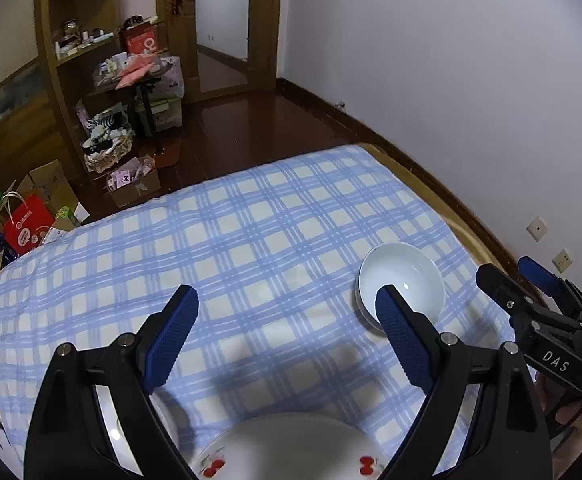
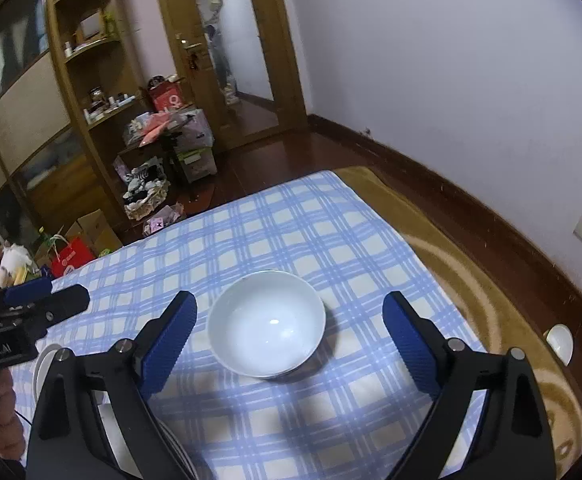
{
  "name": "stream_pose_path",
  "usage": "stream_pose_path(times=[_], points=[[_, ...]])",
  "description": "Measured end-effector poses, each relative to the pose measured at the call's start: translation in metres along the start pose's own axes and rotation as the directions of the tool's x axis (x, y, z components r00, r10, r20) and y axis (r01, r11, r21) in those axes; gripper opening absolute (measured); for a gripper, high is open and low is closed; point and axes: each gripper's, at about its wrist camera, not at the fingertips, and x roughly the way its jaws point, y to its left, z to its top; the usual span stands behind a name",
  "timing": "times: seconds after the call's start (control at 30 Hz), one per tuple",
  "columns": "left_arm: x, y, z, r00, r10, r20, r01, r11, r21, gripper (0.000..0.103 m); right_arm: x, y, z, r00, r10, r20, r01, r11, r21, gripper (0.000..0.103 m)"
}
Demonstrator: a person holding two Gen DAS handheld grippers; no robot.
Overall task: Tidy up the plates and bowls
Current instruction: 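Move both open tools toward the white bowls on the cloth, then close the left tool on a white bowl rim while the right tool grips a red-patterned bowl rim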
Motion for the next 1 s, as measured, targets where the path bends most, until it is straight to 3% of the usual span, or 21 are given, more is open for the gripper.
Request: stream_pose_path(times=[0.4, 0.63, 0.77, 0.8, 1.0], points=[[0.077, -0.028, 0.003, 0.994, -0.004, -0.110, 0.010, 0.998, 0.054, 0.089, 0.053, -0.030, -0.003, 0.996, -0.014, -0.092, 0.020, 0.998, 0.061, 0.098], [0.118, -0.032, 0.000, 0.978, -0.054, -0.203, 0.063, 0.997, 0.037, 0.089, 0.089, -0.047, -0.016, 0.980, 0.055, -0.189, -0.022, 0.985, 0.173, 0.097], [0.138, -0.034, -0.001, 0.972, -0.038, -0.232, 0.047, 0.998, 0.032, 0.089, 0.112, -0.051, -0.027, 0.956, 0.103, -0.275, -0.044, 0.976, 0.214, 0.078], [0.141, -0.035, -0.002, 0.971, -0.031, -0.237, 0.040, 0.999, 0.032, 0.089, 0.116, -0.052, -0.029, 0.952, 0.108, -0.286, -0.044, 0.974, 0.223, 0.076], [0.155, -0.040, -0.007, 0.967, 0.022, -0.252, -0.007, 0.998, 0.063, 0.086, 0.127, -0.048, -0.037, 0.942, 0.108, -0.319, -0.034, 0.973, 0.229, 0.041]])
